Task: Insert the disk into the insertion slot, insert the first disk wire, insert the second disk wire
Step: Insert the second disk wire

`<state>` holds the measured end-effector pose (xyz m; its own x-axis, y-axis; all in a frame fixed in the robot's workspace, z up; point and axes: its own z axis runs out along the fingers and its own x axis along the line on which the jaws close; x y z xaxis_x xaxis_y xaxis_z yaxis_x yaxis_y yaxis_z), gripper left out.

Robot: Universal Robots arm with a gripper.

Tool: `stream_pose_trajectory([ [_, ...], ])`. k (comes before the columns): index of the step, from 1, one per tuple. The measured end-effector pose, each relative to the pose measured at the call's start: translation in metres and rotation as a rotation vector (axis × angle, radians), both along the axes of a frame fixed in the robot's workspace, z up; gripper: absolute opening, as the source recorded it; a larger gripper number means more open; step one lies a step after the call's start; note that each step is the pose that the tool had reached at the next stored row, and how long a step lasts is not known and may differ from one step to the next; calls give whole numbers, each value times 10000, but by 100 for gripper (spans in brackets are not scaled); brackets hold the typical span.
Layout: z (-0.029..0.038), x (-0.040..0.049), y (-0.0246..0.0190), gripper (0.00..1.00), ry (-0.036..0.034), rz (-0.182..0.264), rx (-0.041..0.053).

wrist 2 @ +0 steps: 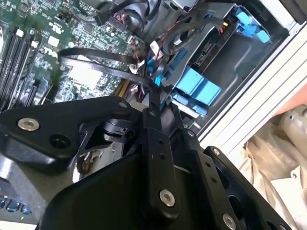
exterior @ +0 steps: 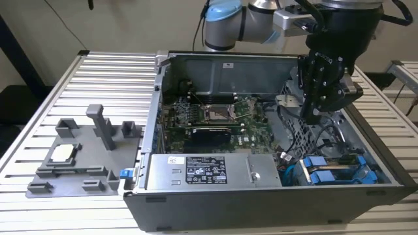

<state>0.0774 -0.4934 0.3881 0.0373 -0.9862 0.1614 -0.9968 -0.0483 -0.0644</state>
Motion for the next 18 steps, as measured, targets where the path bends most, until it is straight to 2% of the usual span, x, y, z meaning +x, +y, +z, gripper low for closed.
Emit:
stream_pose_trajectory([
  [2, -6, -17, 0, 27, -170, 54, 0],
  [7, -8, -52, 0, 27, -663, 162, 1],
  [9, -8, -68, 0, 27, -805, 206, 1],
  [18, -12, -154, -1, 27, -949, 265, 2],
])
